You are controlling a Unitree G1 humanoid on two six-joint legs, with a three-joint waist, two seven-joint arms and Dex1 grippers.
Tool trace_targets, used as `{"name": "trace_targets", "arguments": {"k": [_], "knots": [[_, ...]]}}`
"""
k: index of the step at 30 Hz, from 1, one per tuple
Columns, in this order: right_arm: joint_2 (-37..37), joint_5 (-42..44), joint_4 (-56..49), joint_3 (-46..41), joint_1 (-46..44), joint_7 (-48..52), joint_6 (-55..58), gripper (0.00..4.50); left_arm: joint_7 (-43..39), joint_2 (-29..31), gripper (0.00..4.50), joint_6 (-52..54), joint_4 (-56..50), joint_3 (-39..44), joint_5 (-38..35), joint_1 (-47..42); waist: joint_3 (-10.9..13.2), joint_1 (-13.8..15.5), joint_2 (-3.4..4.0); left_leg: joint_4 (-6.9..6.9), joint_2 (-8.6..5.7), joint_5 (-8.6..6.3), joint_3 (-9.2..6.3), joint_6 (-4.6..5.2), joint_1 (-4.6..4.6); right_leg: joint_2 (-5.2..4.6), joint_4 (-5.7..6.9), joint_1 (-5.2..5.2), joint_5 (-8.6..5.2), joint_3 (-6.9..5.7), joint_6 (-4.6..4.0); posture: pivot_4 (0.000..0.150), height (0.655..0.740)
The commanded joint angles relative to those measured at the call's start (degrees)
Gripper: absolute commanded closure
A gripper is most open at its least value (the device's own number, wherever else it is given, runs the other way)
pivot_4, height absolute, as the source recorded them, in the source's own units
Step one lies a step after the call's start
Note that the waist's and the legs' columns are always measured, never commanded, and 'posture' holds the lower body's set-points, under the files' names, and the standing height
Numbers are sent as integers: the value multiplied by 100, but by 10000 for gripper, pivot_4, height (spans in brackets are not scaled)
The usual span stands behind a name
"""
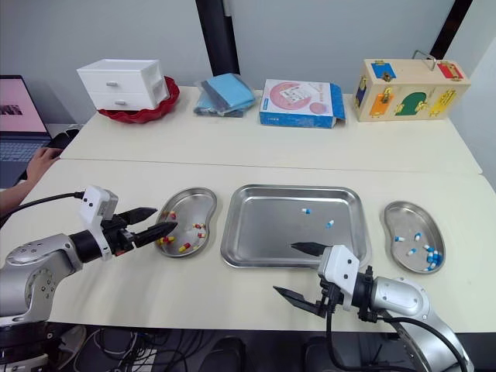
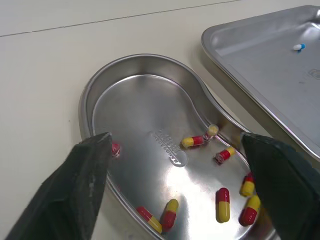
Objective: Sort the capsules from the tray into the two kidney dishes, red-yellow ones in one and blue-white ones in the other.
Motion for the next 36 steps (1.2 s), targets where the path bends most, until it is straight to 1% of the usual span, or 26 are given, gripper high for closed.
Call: {"name": "trace_targets", "arguments": {"k": [1, 6, 10, 14, 17, 19, 23, 28, 31, 36], "knots": [[16, -10, -193, -67, 96, -98, -88, 0, -154, 173, 270, -80, -4, 219, -285, -102, 0, 0, 0, 0, 0, 0, 0, 0, -1, 0, 0, 0, 0, 0, 0, 1500, 7400], [-26, 21, -253, -191, 185, -188, -79, 0, -165, 381, 270, -262, 51, 507, -371, 24, 0, -3, 0, 0, 0, 0, 0, 0, -1, 0, 1, -2, 0, 0, 0, 1500, 7400], [-84, 191, -373, -534, 322, -292, 38, 0, -136, 505, 270, -476, 57, 770, -340, 225, 0, -3, 0, -1, 1, 0, 1, 0, -2, 0, 0, -4, 0, 2, 0, 1500, 7400], [-270, 487, -525, -1253, 692, -278, 201, 0, -253, 625, 270, -917, 47, 1020, -169, 757, 0, -2, 0, -3, 1, 0, 3, 0, -3, 0, -1, -4, 0, 3, 0, 1500, 7400], [-462, 730, -546, -1924, 1041, -160, 280, 0, -206, 603, 270, -1129, 50, 1216, -155, 1130, 0, 0, 0, -3, 1, 0, 5, 0, -3, -1, -2, -4, 0, 4, 0, 1500, 7400], [-619, 837, -442, -2456, 1329, 8, 260, 0, -272, 567, 270, -1461, 94, 1285, -26, 1505, 0, 1, 0, -3, 1, -1, 5, 0, -3, -1, -2, -3, 0, 4, 0, 1500, 7400], [-938, 907, 48, -3574, 1978, 571, 81, 0, -321, 369, 270, -1948, 77, 1383, 82, 2267, 0, 4, -1, -6, 1, -1, 10, 1, -2, -2, -5, -2, 0, 7, -1, 1500, 7400], [-1220, 935, 1058, -4688, 2434, 1229, -6, 0, -377, 217, 270, -2150, -222, 1372, 9, 2830, -3, 9, -7, -5, 1, -1, 12, 1, 2, -3, -5, 1, -1, 7, -2, 1500, 7400], [-1353, 758, 1578, -4927, 2568, 1486, -196, 0, -386, 201, 270, -2117, -341, 1296, -73, 2944, -3, 10, -9, -4, 1, -1, 15, 1, 4, -3, -7, 3, -2, 10, -2, 1500, 7400], [-1457, 484, 1982, -5043, 2779, 1700, -339, 0, -342, 145, 270, -2088, -666, 1127, -81, 3079, -3, 0, -8, -8, 1, -2, 19, 1, 6, -2, -8, 3, -4, 13, -4, 1500, 7400]]}}
